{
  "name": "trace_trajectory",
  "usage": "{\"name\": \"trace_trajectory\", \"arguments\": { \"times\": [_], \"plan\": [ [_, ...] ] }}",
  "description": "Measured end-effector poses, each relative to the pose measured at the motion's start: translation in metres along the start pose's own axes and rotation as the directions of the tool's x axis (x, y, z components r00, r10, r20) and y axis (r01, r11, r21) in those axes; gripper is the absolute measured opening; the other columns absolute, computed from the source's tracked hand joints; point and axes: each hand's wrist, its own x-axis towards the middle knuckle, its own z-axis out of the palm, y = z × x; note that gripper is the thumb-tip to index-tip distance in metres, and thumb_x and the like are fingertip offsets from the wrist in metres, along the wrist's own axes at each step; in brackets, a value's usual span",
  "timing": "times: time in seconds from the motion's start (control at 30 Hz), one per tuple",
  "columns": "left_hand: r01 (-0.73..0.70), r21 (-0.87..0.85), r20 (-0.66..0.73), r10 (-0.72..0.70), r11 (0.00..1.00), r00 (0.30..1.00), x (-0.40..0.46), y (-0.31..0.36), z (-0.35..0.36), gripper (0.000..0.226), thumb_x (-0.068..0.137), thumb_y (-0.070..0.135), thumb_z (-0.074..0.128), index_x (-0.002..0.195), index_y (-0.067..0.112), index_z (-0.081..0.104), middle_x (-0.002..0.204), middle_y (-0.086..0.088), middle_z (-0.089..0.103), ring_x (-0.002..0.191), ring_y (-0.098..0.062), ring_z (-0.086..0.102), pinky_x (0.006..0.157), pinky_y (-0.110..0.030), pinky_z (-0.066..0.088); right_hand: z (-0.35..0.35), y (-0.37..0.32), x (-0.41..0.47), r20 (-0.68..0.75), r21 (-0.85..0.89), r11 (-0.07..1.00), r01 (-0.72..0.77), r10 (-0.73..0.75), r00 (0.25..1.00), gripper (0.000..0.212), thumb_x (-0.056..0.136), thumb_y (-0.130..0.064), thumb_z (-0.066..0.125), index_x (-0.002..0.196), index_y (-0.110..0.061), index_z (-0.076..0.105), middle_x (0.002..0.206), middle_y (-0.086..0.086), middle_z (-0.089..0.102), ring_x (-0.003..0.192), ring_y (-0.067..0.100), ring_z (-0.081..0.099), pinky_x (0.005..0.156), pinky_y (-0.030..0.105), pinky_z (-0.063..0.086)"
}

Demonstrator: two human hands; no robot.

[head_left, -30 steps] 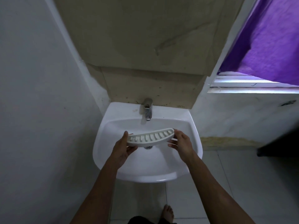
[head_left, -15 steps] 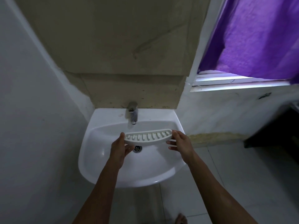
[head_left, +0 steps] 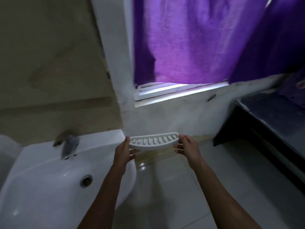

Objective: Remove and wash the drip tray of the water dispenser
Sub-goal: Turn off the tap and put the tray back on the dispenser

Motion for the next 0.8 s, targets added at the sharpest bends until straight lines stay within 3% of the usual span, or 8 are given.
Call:
{"name": "trace_trajectory", "arguments": {
  "times": [0.17,0.43,0.53,0.8],
  "plan": [
    [-0.053,0.053,0.135,0.046,0.997,0.99,0.01,-0.002,0.122,0.029,0.1,0.038,0.047,0.096,0.016,0.064,0.089,-0.007,0.073,0.063,-0.017,0.073,0.046,-0.024,0.052,-0.099,-0.028,0.038,-0.125,0.048,0.999,0.024,-0.018,0.992,0.017,0.099,-0.025,0.054,0.092,-0.018,0.067,0.081,0.004,0.067,0.061,0.016,0.068,0.054,0.029,0.056],
    [-0.099,0.158,0.307,0.047,0.982,0.951,0.024,-0.01,0.288,0.027,0.095,0.036,0.056,0.093,0.012,0.067,0.085,-0.009,0.072,0.071,-0.023,0.068,0.062,-0.029,0.056,-0.233,-0.064,0.074,-0.344,0.132,0.986,0.1,-0.049,0.938,0.017,0.101,-0.019,0.054,0.101,-0.009,0.067,0.075,0.009,0.064,0.05,0.01,0.063,0.05,0.025,0.056],
    [-0.123,0.18,0.368,0.049,0.976,0.928,0.031,-0.011,0.344,0.024,0.095,0.034,0.058,0.089,0.013,0.068,0.076,-0.004,0.073,0.062,-0.019,0.067,0.058,-0.027,0.055,-0.275,-0.072,0.089,-0.416,0.159,0.979,0.128,-0.051,0.908,0.017,0.1,-0.018,0.055,0.102,-0.007,0.068,0.076,0.012,0.063,0.054,0.014,0.062,0.051,0.025,0.057],
    [-0.16,0.242,0.514,0.013,0.957,0.858,0.072,-0.016,0.475,0.027,0.094,0.034,0.059,0.092,0.01,0.069,0.082,-0.01,0.073,0.061,-0.018,0.069,0.056,-0.027,0.05,-0.357,-0.097,0.138,-0.567,0.208,0.957,0.2,-0.049,0.822,0.018,0.099,-0.017,0.058,0.104,-0.003,0.068,0.076,0.011,0.065,0.059,0.016,0.061,0.054,0.026,0.06]
  ]
}}
